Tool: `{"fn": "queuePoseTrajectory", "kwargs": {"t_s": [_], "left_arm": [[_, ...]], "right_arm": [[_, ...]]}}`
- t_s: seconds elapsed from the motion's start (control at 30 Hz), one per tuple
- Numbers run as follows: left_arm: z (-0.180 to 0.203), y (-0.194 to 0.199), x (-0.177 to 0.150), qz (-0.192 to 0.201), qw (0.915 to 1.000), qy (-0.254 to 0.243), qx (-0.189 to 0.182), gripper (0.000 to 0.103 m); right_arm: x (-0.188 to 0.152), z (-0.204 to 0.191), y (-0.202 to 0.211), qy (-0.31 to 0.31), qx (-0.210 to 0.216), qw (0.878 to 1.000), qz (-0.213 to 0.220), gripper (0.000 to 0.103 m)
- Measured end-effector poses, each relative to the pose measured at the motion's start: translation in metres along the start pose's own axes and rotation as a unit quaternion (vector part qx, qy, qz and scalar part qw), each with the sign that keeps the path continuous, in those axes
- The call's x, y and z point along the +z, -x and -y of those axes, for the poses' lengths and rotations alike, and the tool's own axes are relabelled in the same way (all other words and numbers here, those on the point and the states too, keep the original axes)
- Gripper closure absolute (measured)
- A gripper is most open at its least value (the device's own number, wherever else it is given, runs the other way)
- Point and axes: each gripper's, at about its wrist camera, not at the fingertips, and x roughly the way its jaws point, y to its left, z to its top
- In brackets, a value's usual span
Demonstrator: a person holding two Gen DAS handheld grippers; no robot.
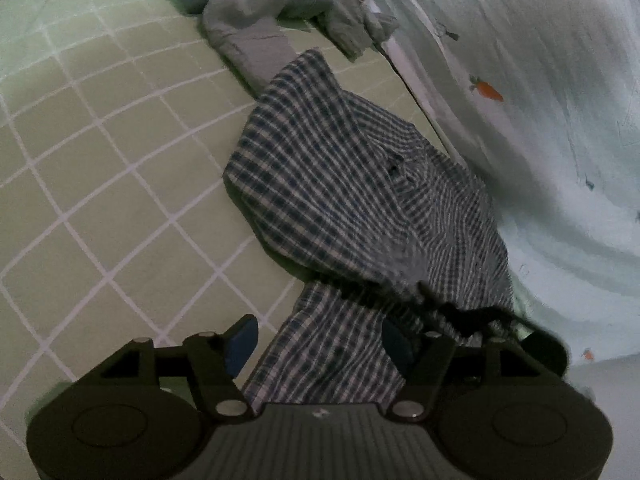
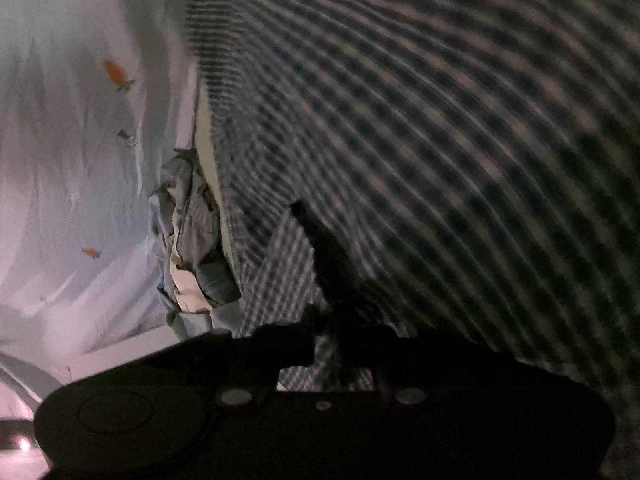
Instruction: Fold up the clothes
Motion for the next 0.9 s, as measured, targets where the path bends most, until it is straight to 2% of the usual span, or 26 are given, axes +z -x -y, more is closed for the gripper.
{"fn": "queuePoseTrajectory", "kwargs": {"t_s": [0.1, 0.17, 0.23, 0.33, 0.4, 0.43, 0.53, 0.6, 0.7, 0.8, 0.9], "left_arm": [[0.010, -0.001, -0.004, 0.005, 0.9994, -0.030, 0.017, 0.030], [0.023, -0.003, -0.009, 0.010, 0.9971, -0.059, 0.047, 0.029], [0.040, 0.000, -0.019, 0.026, 0.9903, -0.098, 0.095, 0.026], [0.058, 0.005, -0.038, 0.042, 0.9843, -0.138, 0.102, 0.023], [0.068, 0.005, -0.049, 0.045, 0.9828, -0.144, 0.107, 0.023], [0.072, 0.004, -0.054, 0.044, 0.9827, -0.141, 0.112, 0.023], [0.073, 0.000, -0.059, 0.041, 0.9864, -0.104, 0.120, 0.022], [0.068, 0.001, -0.059, 0.044, 0.9866, -0.089, 0.129, 0.022], [0.058, 0.004, -0.058, 0.045, 0.9873, -0.069, 0.136, 0.022], [0.046, 0.009, -0.053, 0.043, 0.9889, -0.053, 0.132, 0.022], [0.034, 0.008, -0.042, 0.038, 0.9897, -0.039, 0.133, 0.020]], "right_arm": [[0.001, -0.013, 0.014, 0.035, 0.022, 0.999, 0.013, 0.096], [0.003, -0.019, 0.029, 0.060, 0.036, 0.997, 0.033, 0.098], [0.008, -0.021, 0.047, 0.068, 0.048, 0.995, 0.057, 0.100], [0.017, -0.023, 0.071, 0.079, 0.057, 0.993, 0.072, 0.100], [0.026, -0.023, 0.081, 0.080, 0.045, 0.994, 0.062, 0.097], [0.029, -0.020, 0.082, 0.069, 0.042, 0.996, 0.045, 0.096], [0.029, -0.012, 0.077, 0.041, 0.041, 0.998, 0.004, 0.086], [0.024, -0.007, 0.072, 0.035, 0.036, 0.999, -0.016, 0.063], [0.015, -0.003, 0.061, 0.033, 0.025, 0.998, -0.041, 0.061], [0.010, -0.001, 0.047, 0.035, 0.016, 0.998, -0.048, 0.057], [0.006, -0.002, 0.029, 0.030, 0.000, 0.998, -0.053, 0.057]]}}
